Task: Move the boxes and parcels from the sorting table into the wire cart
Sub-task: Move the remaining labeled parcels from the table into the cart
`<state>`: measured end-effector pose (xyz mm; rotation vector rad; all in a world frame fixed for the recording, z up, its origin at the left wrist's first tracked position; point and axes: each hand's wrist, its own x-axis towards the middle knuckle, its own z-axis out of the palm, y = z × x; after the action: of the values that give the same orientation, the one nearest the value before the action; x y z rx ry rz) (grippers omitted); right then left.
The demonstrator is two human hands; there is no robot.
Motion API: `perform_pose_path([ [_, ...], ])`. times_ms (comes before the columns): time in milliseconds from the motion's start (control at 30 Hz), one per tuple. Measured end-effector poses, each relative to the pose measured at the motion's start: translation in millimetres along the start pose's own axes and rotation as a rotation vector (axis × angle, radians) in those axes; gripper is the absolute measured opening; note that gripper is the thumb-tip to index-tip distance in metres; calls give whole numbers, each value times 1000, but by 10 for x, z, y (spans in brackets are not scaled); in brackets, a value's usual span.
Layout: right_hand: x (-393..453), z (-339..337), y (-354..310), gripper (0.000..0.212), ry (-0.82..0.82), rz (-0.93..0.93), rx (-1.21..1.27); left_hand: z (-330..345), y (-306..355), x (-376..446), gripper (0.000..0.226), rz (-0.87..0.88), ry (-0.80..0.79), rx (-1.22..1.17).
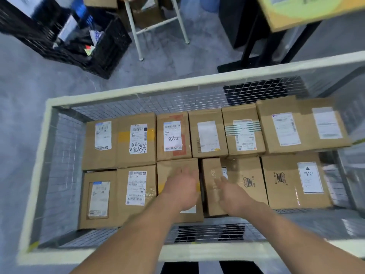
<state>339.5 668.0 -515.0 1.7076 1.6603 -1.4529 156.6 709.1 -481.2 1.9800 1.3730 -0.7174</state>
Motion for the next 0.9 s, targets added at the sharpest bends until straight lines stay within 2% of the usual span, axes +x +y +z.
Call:
perform_pose_path([
  [167, -617, -357, -70, 73, 121, -5, 67, -479, 277, -396, 56, 46, 100, 22],
  [300, -1185, -679, -52, 65, 291, 32, 166, -965, 545, -694, 61, 94, 206, 81],
  [400, -1679, -947, -81, 50, 488, 42, 196, -1365, 816, -880, 68, 159, 290, 133],
  [567, -2501, -1292, -56, 51, 725, 117, 182, -1932, 1320, -1170, 69, 352, 425, 167],
  [767, -3503, -1388, 122, 64, 992, 307, 197, -2402, 1987, -1557, 51, 589, 541, 291],
  [900, -4225, -1267, 209, 56, 1132, 468, 190, -2477, 2529, -1826, 59, 759, 572, 330],
])
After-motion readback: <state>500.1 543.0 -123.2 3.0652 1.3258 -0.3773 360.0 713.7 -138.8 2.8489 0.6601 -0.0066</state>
